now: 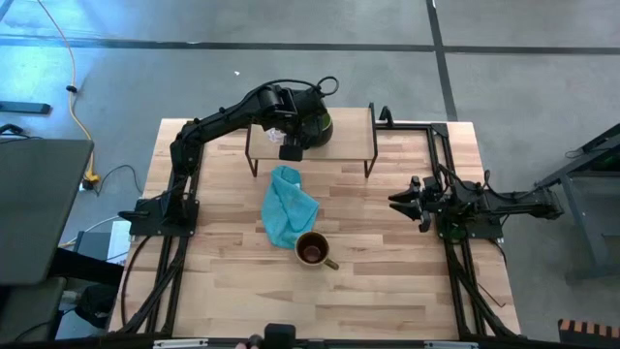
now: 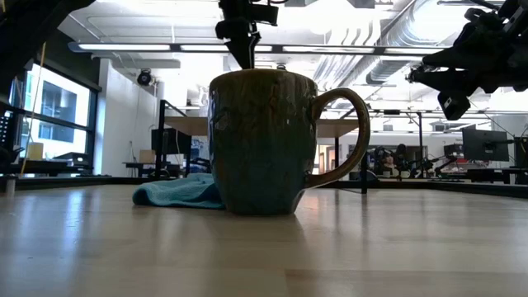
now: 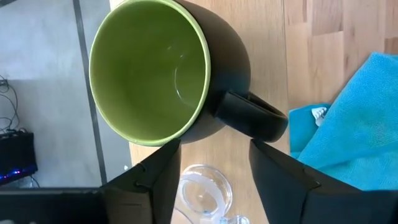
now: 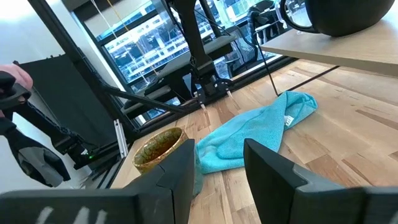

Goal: Stack small to large cups/mugs on shelf
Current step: Put the green mug on the shelf

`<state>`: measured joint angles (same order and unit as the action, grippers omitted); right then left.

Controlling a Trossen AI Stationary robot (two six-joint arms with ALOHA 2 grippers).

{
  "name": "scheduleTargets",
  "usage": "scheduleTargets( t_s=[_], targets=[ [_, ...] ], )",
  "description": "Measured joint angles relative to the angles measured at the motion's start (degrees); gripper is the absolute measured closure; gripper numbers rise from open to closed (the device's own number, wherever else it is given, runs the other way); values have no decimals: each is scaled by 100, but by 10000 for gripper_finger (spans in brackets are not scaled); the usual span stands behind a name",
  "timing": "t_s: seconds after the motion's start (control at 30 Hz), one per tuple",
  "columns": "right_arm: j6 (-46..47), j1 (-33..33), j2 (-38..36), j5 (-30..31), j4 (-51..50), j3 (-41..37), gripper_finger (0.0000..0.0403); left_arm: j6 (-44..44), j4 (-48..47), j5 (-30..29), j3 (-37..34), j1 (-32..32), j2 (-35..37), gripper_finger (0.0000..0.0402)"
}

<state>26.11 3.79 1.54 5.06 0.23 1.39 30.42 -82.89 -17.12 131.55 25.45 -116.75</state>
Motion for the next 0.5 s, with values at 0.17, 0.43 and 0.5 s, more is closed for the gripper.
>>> scheduleTargets(
  t_s=[0.17, 0.43, 0.5],
  targets=[
    [0, 1, 0, 0, 0, -1, 275, -156, 0, 5, 0, 0, 0, 286],
    [-8, 1, 0, 1, -1, -2, 275, -245, -64, 350, 0, 2, 0, 380],
    [-9, 0, 0, 2, 0, -2, 275, -241, -103, 391, 0, 2, 0, 393]
  ],
)
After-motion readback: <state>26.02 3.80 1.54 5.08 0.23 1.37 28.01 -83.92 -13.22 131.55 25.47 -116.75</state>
